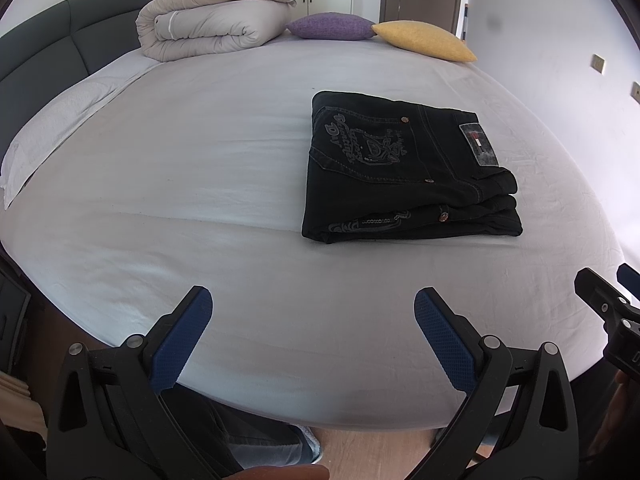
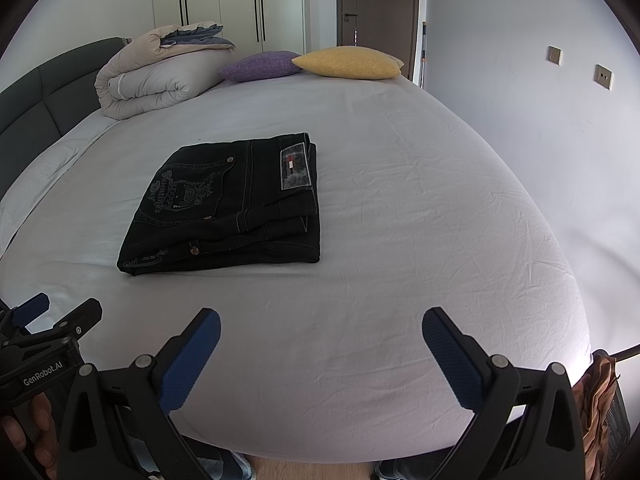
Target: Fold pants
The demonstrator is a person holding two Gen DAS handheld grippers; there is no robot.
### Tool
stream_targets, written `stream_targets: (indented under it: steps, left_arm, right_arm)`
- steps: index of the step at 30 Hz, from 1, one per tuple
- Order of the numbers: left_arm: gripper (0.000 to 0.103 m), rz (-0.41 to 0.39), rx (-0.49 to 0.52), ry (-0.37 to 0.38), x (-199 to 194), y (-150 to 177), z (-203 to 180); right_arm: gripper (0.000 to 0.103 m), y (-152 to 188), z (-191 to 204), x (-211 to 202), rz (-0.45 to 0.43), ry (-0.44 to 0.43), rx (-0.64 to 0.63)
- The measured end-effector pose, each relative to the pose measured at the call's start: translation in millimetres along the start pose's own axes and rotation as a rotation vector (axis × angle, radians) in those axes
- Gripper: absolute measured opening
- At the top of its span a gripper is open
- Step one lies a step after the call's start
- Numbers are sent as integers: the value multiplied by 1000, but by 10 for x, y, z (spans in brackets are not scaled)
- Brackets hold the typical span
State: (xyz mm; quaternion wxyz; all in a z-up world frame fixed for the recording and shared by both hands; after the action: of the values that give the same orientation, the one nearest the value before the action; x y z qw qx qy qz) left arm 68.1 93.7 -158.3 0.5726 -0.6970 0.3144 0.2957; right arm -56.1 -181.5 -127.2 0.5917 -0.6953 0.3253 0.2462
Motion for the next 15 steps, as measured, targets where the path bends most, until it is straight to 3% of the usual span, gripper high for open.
stream_targets:
  steps: [15]
  left_arm:
    - [103,1,-1,-1,-3,18,-5]
  right_arm:
    - [103,5,4,2,1,-1,1]
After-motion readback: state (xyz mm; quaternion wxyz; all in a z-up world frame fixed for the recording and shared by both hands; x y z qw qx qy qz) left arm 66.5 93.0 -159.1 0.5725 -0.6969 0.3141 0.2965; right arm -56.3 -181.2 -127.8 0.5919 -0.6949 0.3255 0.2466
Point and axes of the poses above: each gripper's, at about its wrist camera, not at the fingertips, and x roughly the way its jaws point, z to its left, y to its underside, the point moved 8 cm from there along x, roughly the way its jaws point, and after that the axes turned 15 degrees about -x, right-handed, at the moved point
